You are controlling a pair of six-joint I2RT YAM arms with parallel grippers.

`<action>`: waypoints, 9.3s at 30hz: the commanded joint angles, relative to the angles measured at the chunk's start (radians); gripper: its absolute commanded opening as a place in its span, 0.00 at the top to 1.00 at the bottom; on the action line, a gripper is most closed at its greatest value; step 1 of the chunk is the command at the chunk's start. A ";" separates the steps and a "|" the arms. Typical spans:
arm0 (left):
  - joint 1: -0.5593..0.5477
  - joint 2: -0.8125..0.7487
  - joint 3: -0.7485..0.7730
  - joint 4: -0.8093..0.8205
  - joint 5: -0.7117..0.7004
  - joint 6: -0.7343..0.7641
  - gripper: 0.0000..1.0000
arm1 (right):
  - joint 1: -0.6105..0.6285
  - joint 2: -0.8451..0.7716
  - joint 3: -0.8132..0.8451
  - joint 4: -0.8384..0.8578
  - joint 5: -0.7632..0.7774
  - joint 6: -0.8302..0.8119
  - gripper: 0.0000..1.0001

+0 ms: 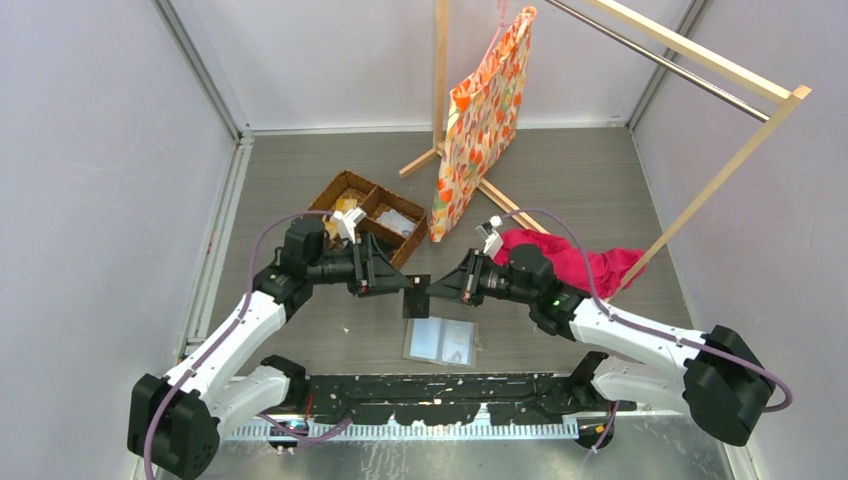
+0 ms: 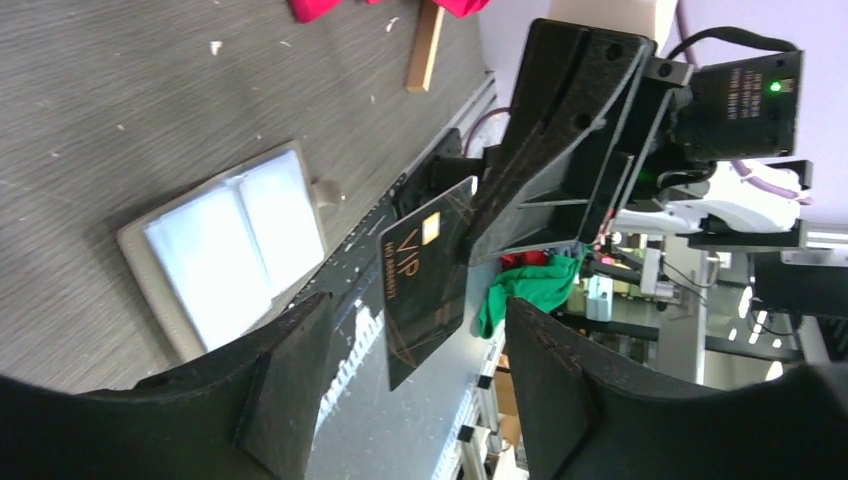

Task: Take the credit cards out of the card holder
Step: Place the credit card in the storage box, then remove the credit card from the card holder.

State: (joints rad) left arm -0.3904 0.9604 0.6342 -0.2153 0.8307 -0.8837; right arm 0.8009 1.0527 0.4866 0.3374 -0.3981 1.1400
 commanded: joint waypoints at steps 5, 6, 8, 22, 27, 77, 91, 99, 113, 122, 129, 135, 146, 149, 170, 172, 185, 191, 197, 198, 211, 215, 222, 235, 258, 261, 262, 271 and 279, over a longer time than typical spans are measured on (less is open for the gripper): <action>0.005 -0.006 -0.004 0.108 0.093 -0.028 0.45 | -0.004 0.056 0.044 0.187 -0.036 0.062 0.99; 0.005 -0.004 -0.004 0.098 0.096 -0.021 0.46 | -0.004 0.062 0.046 0.194 -0.039 0.066 0.99; 0.005 -0.001 -0.003 0.084 0.104 -0.010 0.46 | -0.003 0.080 0.044 0.226 -0.044 0.080 0.99; 0.005 0.001 -0.011 0.104 0.111 -0.028 0.92 | -0.003 0.194 0.027 0.373 -0.049 0.138 0.99; 0.014 -0.013 0.023 0.002 0.031 0.003 0.99 | -0.017 0.199 0.033 0.261 -0.021 0.136 0.38; 0.108 0.299 -0.065 0.384 -0.772 -0.242 0.50 | -0.201 0.015 0.390 -0.839 0.329 -0.326 0.03; 0.094 -0.092 0.027 -0.065 -0.718 -0.007 0.54 | -0.203 -0.070 0.291 -0.847 0.304 -0.256 0.03; -0.174 -0.110 0.070 -0.215 -0.696 0.100 0.57 | -0.099 -0.092 0.159 -0.773 0.311 -0.165 0.05; -0.228 0.116 0.161 -0.215 -0.651 0.129 0.62 | -0.003 0.044 0.193 -0.719 0.359 -0.143 0.38; -0.285 0.211 0.131 -0.148 -0.481 0.163 0.63 | 0.017 0.069 0.146 -0.687 0.287 -0.134 0.72; -0.399 0.335 0.045 0.066 -0.404 0.059 0.64 | 0.117 0.115 0.079 -0.577 0.314 -0.044 0.74; -0.450 0.454 0.021 0.127 -0.407 0.026 0.65 | 0.119 0.082 0.034 -0.627 0.371 -0.030 0.69; -0.452 0.591 0.028 0.076 -0.472 0.052 0.66 | 0.125 0.052 -0.052 -0.567 0.371 0.022 0.59; -0.452 0.599 0.013 0.100 -0.468 0.039 0.66 | 0.128 0.037 -0.060 -0.536 0.357 0.017 0.61; -0.452 0.467 0.043 0.012 -0.484 0.003 0.67 | 0.142 0.058 -0.078 -0.500 0.375 0.018 0.59; -0.452 0.443 0.050 -0.006 -0.491 0.005 0.67 | 0.141 0.080 -0.081 -0.478 0.373 0.018 0.59; -0.458 0.456 -0.001 -0.136 -0.683 0.045 0.69 | 0.152 0.169 -0.107 -0.268 0.349 0.023 0.52; -0.457 0.474 -0.053 -0.054 -0.668 0.032 0.70 | 0.151 0.132 -0.158 -0.242 0.370 0.057 0.52; -0.456 0.427 -0.056 -0.047 -0.665 0.041 0.70 | 0.151 0.047 -0.187 -0.326 0.395 0.047 0.52; -0.456 0.419 -0.058 -0.050 -0.670 0.043 0.70 | 0.151 0.045 -0.197 -0.315 0.395 0.050 0.53; -0.456 0.489 -0.091 0.057 -0.619 0.053 0.70 | 0.168 0.066 -0.272 -0.118 0.346 0.038 0.50; -0.456 0.506 -0.074 0.060 -0.615 0.060 0.70 | 0.171 0.067 -0.291 0.003 0.318 0.053 0.49; -0.456 0.461 -0.061 0.015 -0.629 0.067 0.70 | 0.176 0.049 -0.267 0.029 0.294 0.047 0.50; -0.450 0.256 0.090 -0.382 -0.787 0.127 0.67 | 0.192 0.090 -0.139 0.028 0.248 -0.030 0.49; -0.409 -0.023 0.016 -0.190 -0.607 0.016 0.66 | 0.222 0.009 -0.171 -0.089 0.451 0.025 0.53; -0.421 0.039 -0.007 -0.038 -0.508 -0.014 0.66 | 0.223 -0.182 -0.215 -0.241 0.516 0.038 0.56; -0.423 0.060 -0.016 0.011 -0.478 -0.025 0.66 | 0.222 -0.209 -0.226 -0.273 0.525 0.042 0.57; -0.432 0.286 -0.122 0.325 -0.366 -0.121 0.66 | 0.224 -0.257 -0.259 -0.300 0.499 0.062 0.66; -0.435 0.429 -0.186 0.498 -0.351 -0.170 0.66 | 0.226 -0.128 -0.279 -0.238 0.489 0.061 0.67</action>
State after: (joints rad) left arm -0.8204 1.3746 0.4541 0.1436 0.4580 -1.0290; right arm 1.0199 0.8917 0.2192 0.0463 0.0696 1.1957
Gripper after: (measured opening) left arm 0.342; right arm 0.332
